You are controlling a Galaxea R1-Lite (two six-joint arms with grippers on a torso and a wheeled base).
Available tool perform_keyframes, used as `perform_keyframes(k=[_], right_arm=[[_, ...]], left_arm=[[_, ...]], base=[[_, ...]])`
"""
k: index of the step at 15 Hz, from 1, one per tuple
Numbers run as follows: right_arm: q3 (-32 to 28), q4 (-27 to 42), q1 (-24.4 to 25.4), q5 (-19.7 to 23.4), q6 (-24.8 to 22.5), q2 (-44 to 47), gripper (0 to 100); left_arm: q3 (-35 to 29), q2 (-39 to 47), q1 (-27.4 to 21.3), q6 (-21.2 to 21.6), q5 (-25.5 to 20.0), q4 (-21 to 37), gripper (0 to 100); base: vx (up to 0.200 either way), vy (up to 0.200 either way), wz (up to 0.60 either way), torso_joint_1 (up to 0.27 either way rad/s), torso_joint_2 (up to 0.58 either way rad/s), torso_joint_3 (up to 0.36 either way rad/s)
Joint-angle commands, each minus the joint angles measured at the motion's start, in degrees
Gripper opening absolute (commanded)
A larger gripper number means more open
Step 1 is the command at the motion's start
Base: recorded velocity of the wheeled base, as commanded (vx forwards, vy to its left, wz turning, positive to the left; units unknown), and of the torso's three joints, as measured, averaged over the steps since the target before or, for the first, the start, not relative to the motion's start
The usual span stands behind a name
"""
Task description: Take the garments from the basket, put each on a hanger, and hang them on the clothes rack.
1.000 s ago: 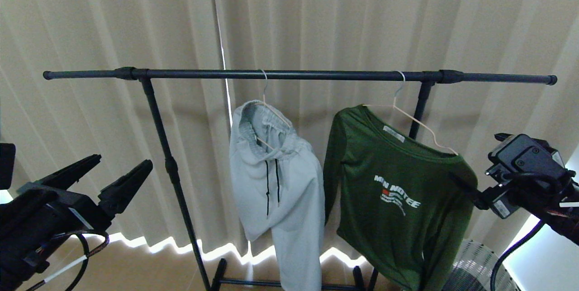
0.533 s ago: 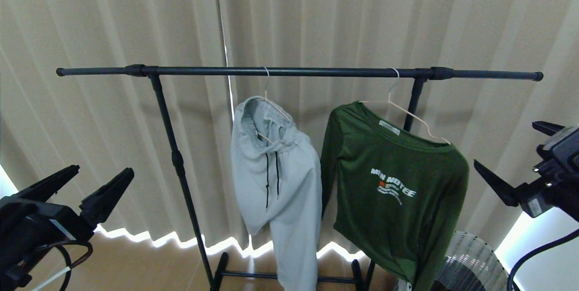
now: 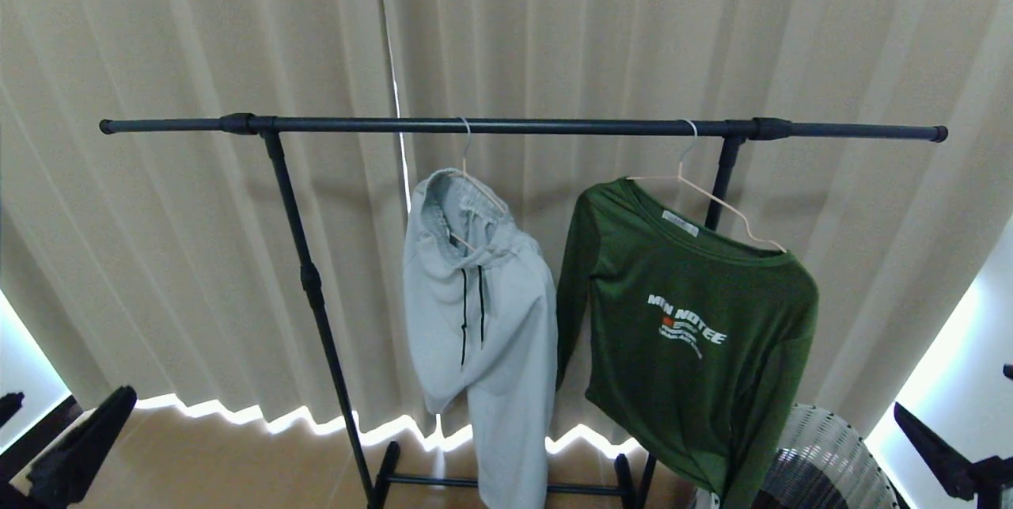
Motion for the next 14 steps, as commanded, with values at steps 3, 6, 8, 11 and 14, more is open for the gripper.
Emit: perform_keyframes(k=[3, 6, 8, 11, 14], right_arm=[[1.1, 19.2, -3.4, 0.0, 10.6, -13.6, 100], [0.8, 36.0, -5.7, -0.5, 11.3, -30.0, 100], [-2.0, 44.4, -7.2, -1.8, 11.0, -39.9, 100], [-2.6, 46.4, -6.8, -2.6, 12.3, -50.6, 100], [0.0, 42.2, -3.2, -5.0, 16.5, -53.8, 100]], left_arm=[[-4.3, -33.1, 0.7, 0.8, -0.3, 37.9, 100], [-1.2, -38.2, 0.6, 3.0, 0.9, 41.2, 100], [-0.9, -38.2, 0.6, 3.2, 1.4, 40.8, 100], [-0.8, -38.2, 0.6, 2.9, 1.6, 40.8, 100], [-0.5, -38.2, 0.6, 2.4, 6.4, 41.0, 100]], base=[[0.000, 0.000, 0.00, 0.000, 0.00, 0.000], [0.000, 0.000, 0.00, 0.000, 0.00, 0.000], [0.000, 0.000, 0.00, 0.000, 0.00, 0.000], [0.000, 0.000, 0.00, 0.000, 0.00, 0.000], [0.000, 0.000, 0.00, 0.000, 0.00, 0.000]])
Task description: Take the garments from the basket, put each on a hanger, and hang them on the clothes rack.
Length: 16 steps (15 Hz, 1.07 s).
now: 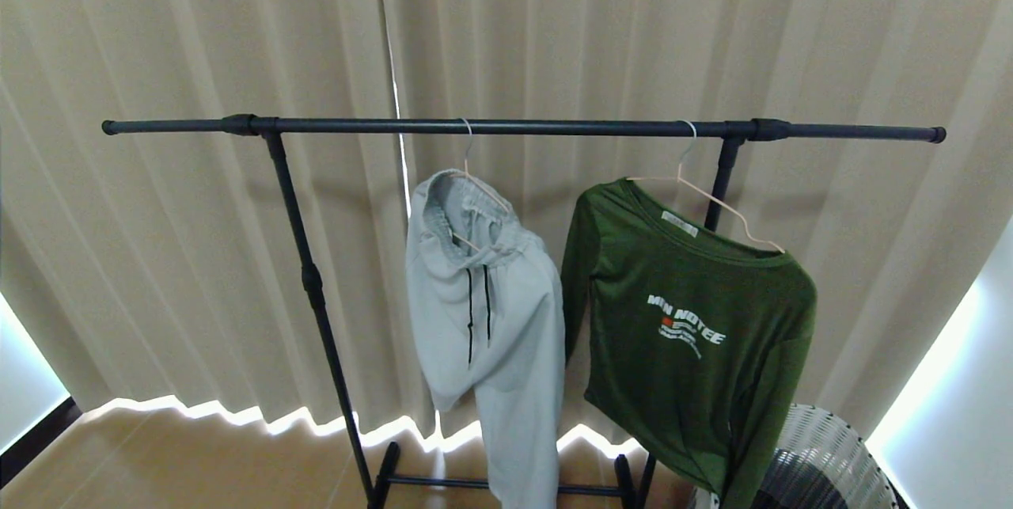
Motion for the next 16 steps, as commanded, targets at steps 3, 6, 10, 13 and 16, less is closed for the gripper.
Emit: perform_keyframes(k=[3, 6, 10, 13, 16], right_arm=[[1.1, -0.6, 2.9, 3.4, 2.0, -7.7, 100], [1.2, -0.8, 2.9, 7.5, 1.7, -7.7, 100], [1.1, -0.7, 2.9, 7.8, 1.5, -7.7, 100], [1.1, -0.7, 2.9, 7.8, 1.5, -7.7, 100], [1.1, -0.7, 2.9, 7.9, 1.7, -7.7, 100]], left_arm=[[0.3, -0.1, 0.0, -0.6, 1.3, 0.1, 100], [0.3, -0.1, 0.0, -0.6, 1.3, 0.0, 100], [0.4, -0.1, 0.0, -0.6, 1.4, -0.1, 100], [0.3, -0.1, 0.0, -0.6, 1.4, -0.1, 100], [0.4, -0.1, 0.0, -0.6, 1.4, -0.1, 100]], base=[[0.000, 0.000, 0.00, 0.000, 0.00, 0.000], [0.000, 0.000, 0.00, 0.000, 0.00, 0.000], [0.000, 0.000, 0.00, 0.000, 0.00, 0.000], [0.000, 0.000, 0.00, 0.000, 0.00, 0.000], [0.000, 0.000, 0.00, 0.000, 0.00, 0.000]])
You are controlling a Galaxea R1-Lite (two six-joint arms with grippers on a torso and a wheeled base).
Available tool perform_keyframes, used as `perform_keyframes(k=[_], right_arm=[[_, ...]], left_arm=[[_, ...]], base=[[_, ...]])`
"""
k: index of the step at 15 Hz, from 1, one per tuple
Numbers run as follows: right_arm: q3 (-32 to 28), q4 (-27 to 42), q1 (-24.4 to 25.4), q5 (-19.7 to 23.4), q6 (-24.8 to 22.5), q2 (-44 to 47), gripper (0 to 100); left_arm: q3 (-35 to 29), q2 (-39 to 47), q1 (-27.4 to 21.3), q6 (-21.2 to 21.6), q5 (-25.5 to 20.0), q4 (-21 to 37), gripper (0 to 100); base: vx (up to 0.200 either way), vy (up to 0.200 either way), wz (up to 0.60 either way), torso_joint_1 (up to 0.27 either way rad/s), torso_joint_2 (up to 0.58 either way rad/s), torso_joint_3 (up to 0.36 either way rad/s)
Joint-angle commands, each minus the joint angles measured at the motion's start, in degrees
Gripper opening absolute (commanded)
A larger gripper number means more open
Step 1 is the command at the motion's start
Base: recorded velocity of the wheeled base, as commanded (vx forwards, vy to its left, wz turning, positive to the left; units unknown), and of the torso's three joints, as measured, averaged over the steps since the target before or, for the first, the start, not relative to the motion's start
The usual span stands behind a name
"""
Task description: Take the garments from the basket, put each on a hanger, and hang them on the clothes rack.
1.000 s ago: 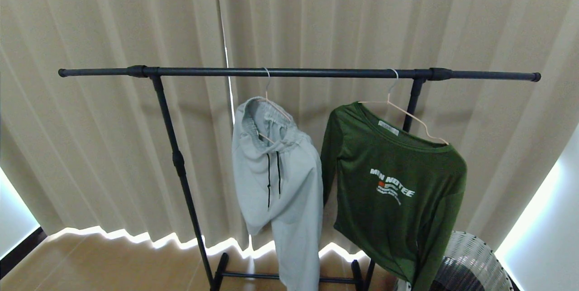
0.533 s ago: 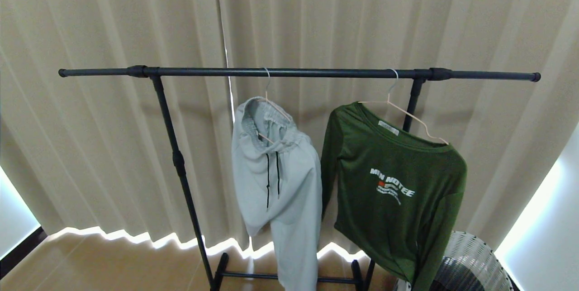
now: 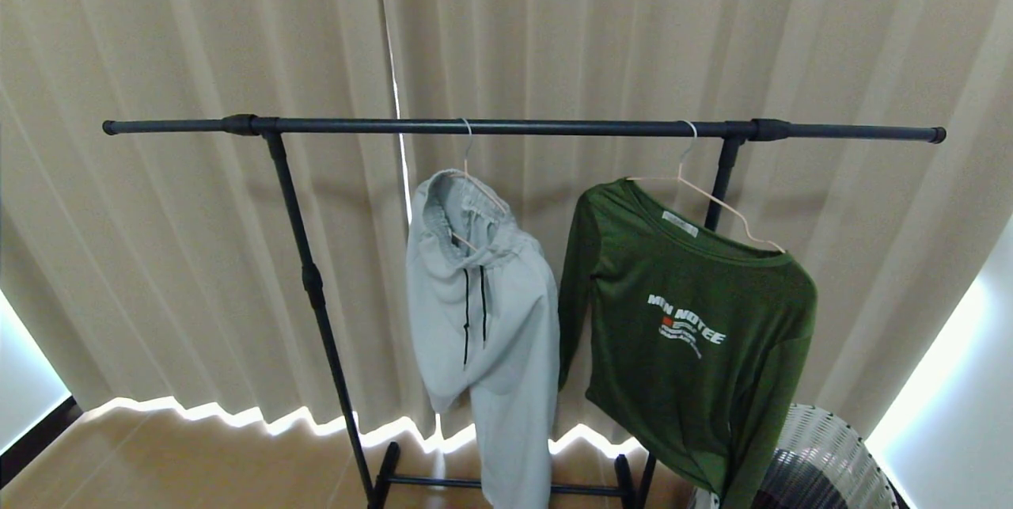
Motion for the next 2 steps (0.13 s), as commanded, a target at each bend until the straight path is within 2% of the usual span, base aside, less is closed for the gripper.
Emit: perform_keyframes(k=[1, 2], right_arm=[[0.0, 0.0, 0.0, -0.1, -0.1, -0.1, 100], [0.0, 0.0, 0.0, -0.1, -0.1, -0.1, 100]], left_arm=[[0.0, 0.2, 0.0, 0.0, 0.0, 0.0, 100], [-0.1, 0.2, 0.0, 0.0, 0.0, 0.0, 100]], base=[[0.000, 0.000, 0.00, 0.000, 0.00, 0.000], [0.000, 0.000, 0.00, 0.000, 0.00, 0.000]])
